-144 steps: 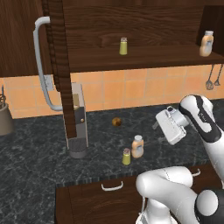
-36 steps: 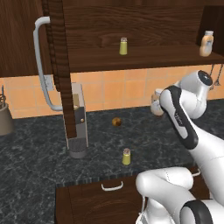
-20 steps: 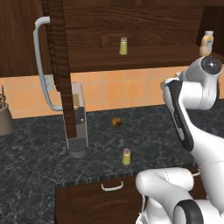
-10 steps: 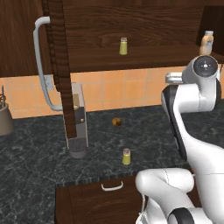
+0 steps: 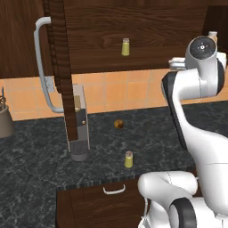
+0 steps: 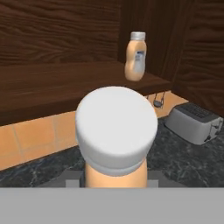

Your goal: Put the shaker and condiment bottle from the counter next to their counterparts in the cabinet.

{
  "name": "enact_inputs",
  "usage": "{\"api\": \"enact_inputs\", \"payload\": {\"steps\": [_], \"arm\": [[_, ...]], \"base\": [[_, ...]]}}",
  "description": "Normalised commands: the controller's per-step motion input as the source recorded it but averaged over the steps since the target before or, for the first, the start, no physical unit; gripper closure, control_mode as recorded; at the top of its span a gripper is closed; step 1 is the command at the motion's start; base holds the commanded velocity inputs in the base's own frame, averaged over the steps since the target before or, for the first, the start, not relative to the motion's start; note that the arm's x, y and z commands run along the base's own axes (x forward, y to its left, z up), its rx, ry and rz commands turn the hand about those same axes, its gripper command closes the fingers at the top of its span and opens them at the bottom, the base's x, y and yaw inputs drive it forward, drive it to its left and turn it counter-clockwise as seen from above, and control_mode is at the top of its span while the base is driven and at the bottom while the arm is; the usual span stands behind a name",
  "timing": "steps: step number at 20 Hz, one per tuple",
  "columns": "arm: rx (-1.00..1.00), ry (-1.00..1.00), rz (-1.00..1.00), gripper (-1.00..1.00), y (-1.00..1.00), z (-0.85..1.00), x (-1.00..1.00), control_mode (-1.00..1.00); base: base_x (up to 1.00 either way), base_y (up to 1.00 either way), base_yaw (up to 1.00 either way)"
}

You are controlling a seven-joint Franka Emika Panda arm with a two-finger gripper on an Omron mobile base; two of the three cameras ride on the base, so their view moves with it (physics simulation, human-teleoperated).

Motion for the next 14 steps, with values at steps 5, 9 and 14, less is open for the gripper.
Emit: {"api": "enact_inputs", "payload": {"steps": [5,9,14], "arm": [[0.00,-0.05,-0.05,1.00,-0.13,0.48,0.00,-1.00],[0.00,-0.35,0.02,1.00,-0.32,0.05,0.00,-1.00],[0.00,-0.31,0.04,1.00,-0.31,0.00,0.02,-1.00]], "base": [[0.00,0.00,0.00],[0.00,0.00,0.00],[0.00,0.00,0.00]]}}
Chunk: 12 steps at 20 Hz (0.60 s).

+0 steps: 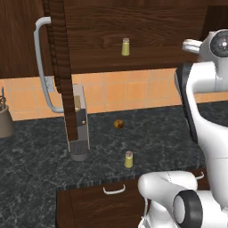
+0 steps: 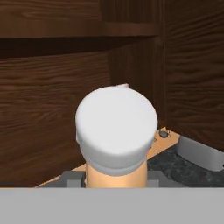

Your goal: Put the shaker and condiment bottle from the counter next to their counterparts in the cabinet.

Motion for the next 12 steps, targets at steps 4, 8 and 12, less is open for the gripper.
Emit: {"api": "enact_inputs", "payload": {"steps": [4,8,12], "arm": [[0.00,0.03,-0.01,1.00,-0.21,0.02,0.33,-1.00],[0.00,0.30,-0.07,1.00,-0.16,0.16,0.51,-1.00],[0.02,0.31,-0.05,1.00,-0.09,0.52,0.43,-1.00]], "base": [[0.00,0.00,0.00],[0.00,0.00,0.00],[0.00,0.00,0.00]]}}
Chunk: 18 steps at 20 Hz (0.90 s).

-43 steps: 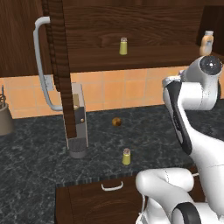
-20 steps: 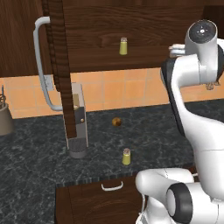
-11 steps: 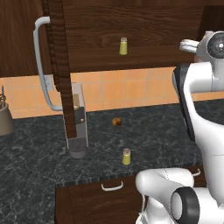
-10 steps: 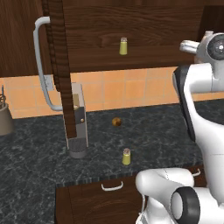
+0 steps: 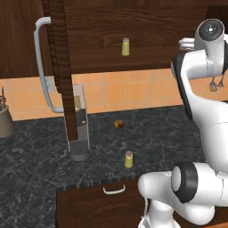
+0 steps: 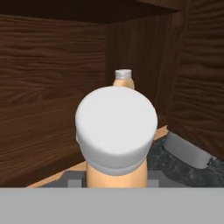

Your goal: Put the shaker and condiment bottle from the counter next to their counterparts in the cabinet.

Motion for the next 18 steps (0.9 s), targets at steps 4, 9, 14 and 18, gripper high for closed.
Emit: {"api": "enact_inputs", "payload": {"steps": [4,9,14,18], "arm": [[0.00,0.08,-0.03,1.00,-0.06,0.51,0.19,-1.00],[0.00,-0.07,0.01,1.00,-0.12,0.10,0.00,-1.00],[0.00,-0.18,0.07,1.00,-0.15,-0.01,0.00,-1.00],[0.00,-0.10,0.07,1.00,-0.13,-0.15,0.00,-1.00]], "base": [[0.00,0.00,0.00],[0.00,0.00,0.00],[0.00,0.00,0.00],[0.00,0.00,0.00]]}}
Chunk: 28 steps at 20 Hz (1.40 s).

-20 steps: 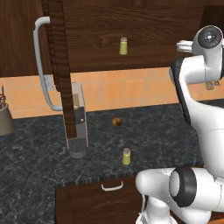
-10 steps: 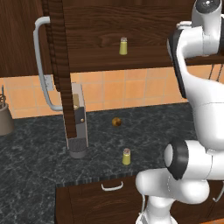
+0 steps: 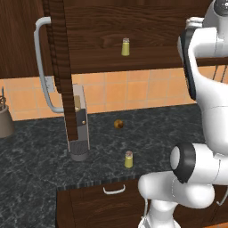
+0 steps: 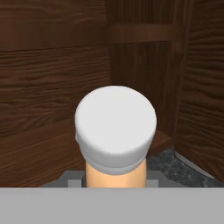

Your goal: Put the shaker and condiment bottle from the counter next to their counterparts in the cabinet.

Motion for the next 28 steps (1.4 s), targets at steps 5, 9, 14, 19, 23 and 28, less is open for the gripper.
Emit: {"api": "enact_inputs", "payload": {"steps": [5,9,14,19,23,28], "arm": [[0.00,0.00,0.04,1.00,-0.16,-0.42,0.04,-1.00],[0.00,0.00,0.02,1.00,-0.09,-0.09,0.10,-1.00],[0.00,0.00,0.01,1.00,-0.05,-0.06,0.11,-1.00],[0.00,0.00,0.01,1.00,-0.08,-0.16,0.16,-1.00],[0.00,0.00,0.00,1.00,-0.13,-0.19,0.28,-1.00],[0.00,0.00,0.00,1.00,-0.21,-0.18,0.35,-1.00]], "base": [[0.00,0.00,0.00],[0.00,0.00,0.00],[0.00,0.00,0.00],[0.00,0.00,0.00],[0.00,0.00,0.00],[0.00,0.00,0.00]]}}
